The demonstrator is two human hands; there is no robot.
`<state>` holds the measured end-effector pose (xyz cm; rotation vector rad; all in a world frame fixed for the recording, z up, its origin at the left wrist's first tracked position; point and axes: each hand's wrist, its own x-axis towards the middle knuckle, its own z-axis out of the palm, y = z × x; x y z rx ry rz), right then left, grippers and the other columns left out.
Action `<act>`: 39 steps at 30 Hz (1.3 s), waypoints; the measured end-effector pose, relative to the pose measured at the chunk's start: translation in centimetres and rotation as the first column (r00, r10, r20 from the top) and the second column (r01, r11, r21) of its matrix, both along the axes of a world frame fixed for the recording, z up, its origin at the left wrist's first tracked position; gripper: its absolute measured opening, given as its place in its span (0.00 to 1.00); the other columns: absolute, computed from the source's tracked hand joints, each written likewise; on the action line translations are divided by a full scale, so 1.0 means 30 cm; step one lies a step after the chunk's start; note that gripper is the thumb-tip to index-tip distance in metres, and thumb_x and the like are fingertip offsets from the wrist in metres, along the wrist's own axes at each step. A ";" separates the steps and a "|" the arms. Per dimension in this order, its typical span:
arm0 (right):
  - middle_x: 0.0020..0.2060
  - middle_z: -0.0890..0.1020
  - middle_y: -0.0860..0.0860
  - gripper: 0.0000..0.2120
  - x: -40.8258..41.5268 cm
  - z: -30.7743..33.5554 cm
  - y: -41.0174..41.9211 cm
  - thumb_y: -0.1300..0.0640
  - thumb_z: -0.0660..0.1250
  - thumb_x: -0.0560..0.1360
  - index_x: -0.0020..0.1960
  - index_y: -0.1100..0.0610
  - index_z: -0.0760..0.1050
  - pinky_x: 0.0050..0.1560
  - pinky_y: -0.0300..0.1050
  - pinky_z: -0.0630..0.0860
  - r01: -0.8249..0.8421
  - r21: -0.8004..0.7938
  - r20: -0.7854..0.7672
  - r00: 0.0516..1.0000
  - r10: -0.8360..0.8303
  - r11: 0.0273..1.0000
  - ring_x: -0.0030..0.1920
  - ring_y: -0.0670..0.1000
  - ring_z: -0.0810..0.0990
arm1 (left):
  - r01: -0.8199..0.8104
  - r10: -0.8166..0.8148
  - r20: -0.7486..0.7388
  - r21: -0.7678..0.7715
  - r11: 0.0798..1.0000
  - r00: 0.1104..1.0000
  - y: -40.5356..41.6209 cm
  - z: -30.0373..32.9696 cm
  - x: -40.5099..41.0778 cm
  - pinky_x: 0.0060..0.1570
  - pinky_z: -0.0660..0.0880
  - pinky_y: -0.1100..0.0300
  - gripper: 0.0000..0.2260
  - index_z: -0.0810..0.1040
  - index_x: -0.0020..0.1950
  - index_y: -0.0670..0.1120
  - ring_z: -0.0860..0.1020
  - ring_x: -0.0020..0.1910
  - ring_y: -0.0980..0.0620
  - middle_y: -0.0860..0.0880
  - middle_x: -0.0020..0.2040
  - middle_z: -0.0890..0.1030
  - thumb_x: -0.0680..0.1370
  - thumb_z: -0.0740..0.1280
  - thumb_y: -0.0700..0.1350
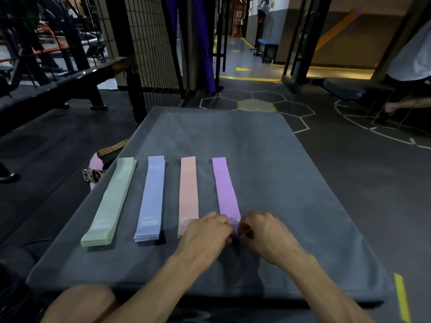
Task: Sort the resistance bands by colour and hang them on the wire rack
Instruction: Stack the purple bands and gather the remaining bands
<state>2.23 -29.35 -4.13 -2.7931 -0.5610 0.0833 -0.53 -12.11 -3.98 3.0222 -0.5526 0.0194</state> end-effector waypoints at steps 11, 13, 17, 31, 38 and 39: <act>0.49 0.80 0.49 0.04 0.009 -0.022 -0.002 0.52 0.69 0.74 0.49 0.50 0.80 0.42 0.45 0.70 -0.003 -0.003 0.014 1.000 0.003 1.000 0.50 0.55 0.80 | 0.042 -0.037 0.120 -0.032 0.999 0.992 -0.006 -0.037 0.000 0.40 0.65 0.55 0.12 0.78 0.64 0.50 0.76 0.58 0.46 0.51 0.58 0.77 0.82 0.60 0.46; 0.48 0.80 0.49 0.04 0.013 -0.028 -0.003 0.52 0.69 0.74 0.47 0.50 0.80 0.42 0.45 0.70 -0.003 0.010 0.021 1.000 0.003 1.000 0.48 0.55 0.80 | 0.039 -0.033 0.125 -0.039 0.998 0.992 -0.004 -0.027 0.000 0.40 0.64 0.55 0.13 0.77 0.65 0.51 0.75 0.59 0.46 0.52 0.59 0.77 0.84 0.59 0.50; 0.47 0.81 0.49 0.04 0.022 -0.042 -0.007 0.52 0.70 0.74 0.46 0.51 0.80 0.43 0.46 0.72 -0.007 0.037 0.042 0.999 0.006 0.999 0.47 0.55 0.81 | 0.033 -0.030 0.142 -0.020 0.999 0.989 -0.005 -0.029 -0.004 0.39 0.64 0.55 0.14 0.78 0.65 0.52 0.75 0.58 0.46 0.52 0.59 0.77 0.85 0.57 0.50; 0.45 0.80 0.51 0.05 0.030 -0.055 -0.004 0.50 0.67 0.75 0.46 0.51 0.79 0.42 0.47 0.71 -0.013 0.047 0.067 0.998 0.010 0.999 0.46 0.58 0.80 | 0.061 -0.059 0.167 -0.011 0.998 0.984 -0.005 -0.052 0.018 0.38 0.65 0.54 0.10 0.77 0.61 0.50 0.75 0.56 0.47 0.50 0.55 0.76 0.83 0.61 0.50; 0.39 0.73 0.45 0.04 0.021 -0.058 -0.017 0.51 0.68 0.74 0.45 0.51 0.78 0.39 0.44 0.67 -0.061 0.075 0.087 0.995 0.054 0.995 0.44 0.57 0.80 | 0.132 -0.124 0.250 -0.018 0.991 0.960 -0.010 -0.098 0.026 0.24 0.61 0.60 0.11 0.83 0.45 0.49 0.78 0.34 0.49 0.53 0.37 0.78 0.65 0.78 0.44; 0.40 0.74 0.46 0.04 0.020 -0.057 -0.018 0.51 0.69 0.74 0.45 0.52 0.78 0.39 0.44 0.66 -0.075 0.069 0.093 0.993 0.069 0.995 0.44 0.57 0.80 | 0.136 -0.124 0.263 -0.027 0.990 0.957 -0.013 -0.096 0.025 0.24 0.60 0.61 0.11 0.83 0.43 0.49 0.78 0.33 0.50 0.53 0.37 0.79 0.63 0.79 0.45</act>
